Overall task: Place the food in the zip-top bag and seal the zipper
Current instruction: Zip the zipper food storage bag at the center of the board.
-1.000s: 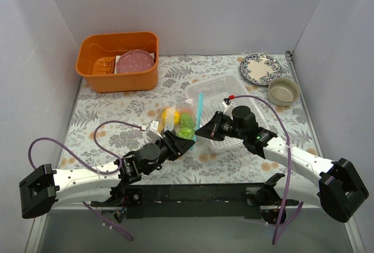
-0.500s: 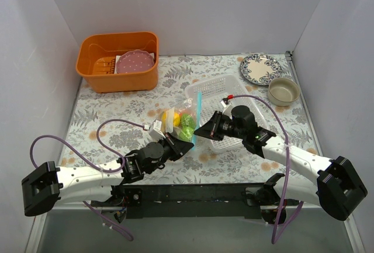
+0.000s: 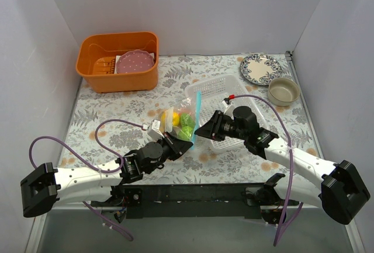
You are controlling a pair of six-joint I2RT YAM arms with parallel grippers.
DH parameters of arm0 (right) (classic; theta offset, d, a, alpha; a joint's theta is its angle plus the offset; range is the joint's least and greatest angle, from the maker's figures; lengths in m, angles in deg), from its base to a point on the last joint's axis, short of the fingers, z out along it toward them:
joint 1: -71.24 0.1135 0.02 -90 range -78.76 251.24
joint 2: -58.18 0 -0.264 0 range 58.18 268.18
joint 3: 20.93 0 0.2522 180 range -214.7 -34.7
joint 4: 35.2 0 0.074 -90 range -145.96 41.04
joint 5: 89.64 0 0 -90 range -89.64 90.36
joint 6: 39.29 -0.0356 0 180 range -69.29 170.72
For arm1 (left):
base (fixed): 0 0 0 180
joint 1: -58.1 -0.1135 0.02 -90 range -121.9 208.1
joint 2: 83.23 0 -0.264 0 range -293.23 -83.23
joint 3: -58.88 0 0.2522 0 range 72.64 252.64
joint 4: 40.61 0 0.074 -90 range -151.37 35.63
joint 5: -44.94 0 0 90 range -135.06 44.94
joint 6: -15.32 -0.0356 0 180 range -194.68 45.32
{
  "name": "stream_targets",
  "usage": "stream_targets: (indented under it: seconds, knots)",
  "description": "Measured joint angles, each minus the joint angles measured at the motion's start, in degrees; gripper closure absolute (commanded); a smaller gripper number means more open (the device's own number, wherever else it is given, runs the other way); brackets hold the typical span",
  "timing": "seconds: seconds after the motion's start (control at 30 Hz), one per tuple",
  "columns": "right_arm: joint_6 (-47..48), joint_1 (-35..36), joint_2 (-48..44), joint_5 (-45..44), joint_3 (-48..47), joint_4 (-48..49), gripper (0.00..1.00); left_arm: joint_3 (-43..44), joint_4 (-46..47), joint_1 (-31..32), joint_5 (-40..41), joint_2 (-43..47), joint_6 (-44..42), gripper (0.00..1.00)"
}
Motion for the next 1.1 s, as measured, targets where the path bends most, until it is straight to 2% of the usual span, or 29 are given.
stream_targets:
  seconds: [0.3,0.33,0.4,0.43,0.6,0.77,0.8,0.87,1.07,1.1]
  knots:
    - [-0.4,0.0,0.5,0.5,0.0,2.1,0.71,0.0,0.0,0.0,0.0,0.0,0.0,1.00]
    - [-0.4,0.0,0.5,0.5,0.0,2.3,0.72,0.0,0.0,0.0,0.0,0.0,0.0,1.00]
    - [-0.4,0.0,0.6,0.6,0.0,2.5,0.83,0.0,0.0,0.0,0.0,0.0,0.0,1.00]
    - [-0.4,0.0,0.8,0.7,0.0,2.6,0.83,0.0,0.0,0.0,0.0,0.0,0.0,1.00]
    - [-0.5,0.0,1.5,0.9,0.0,2.8,0.80,0.0,0.0,0.0,0.0,0.0,0.0,1.00]
    - [-0.5,0.0,1.6,1.2,0.0,2.8,0.72,0.0,0.0,0.0,0.0,0.0,0.0,1.00]
    - [-0.5,0.0,1.7,1.2,0.0,2.8,0.68,0.0,0.0,0.0,0.0,0.0,0.0,1.00]
    - [-0.4,0.0,1.8,1.4,0.0,2.8,0.68,0.0,0.0,0.0,0.0,0.0,0.0,1.00]
    - [-0.5,0.0,1.9,1.6,0.0,3.2,0.84,0.0,0.0,0.0,0.0,0.0,0.0,1.00]
    - [-0.5,0.0,1.9,1.7,0.0,3.3,0.90,0.0,0.0,0.0,0.0,0.0,0.0,1.00]
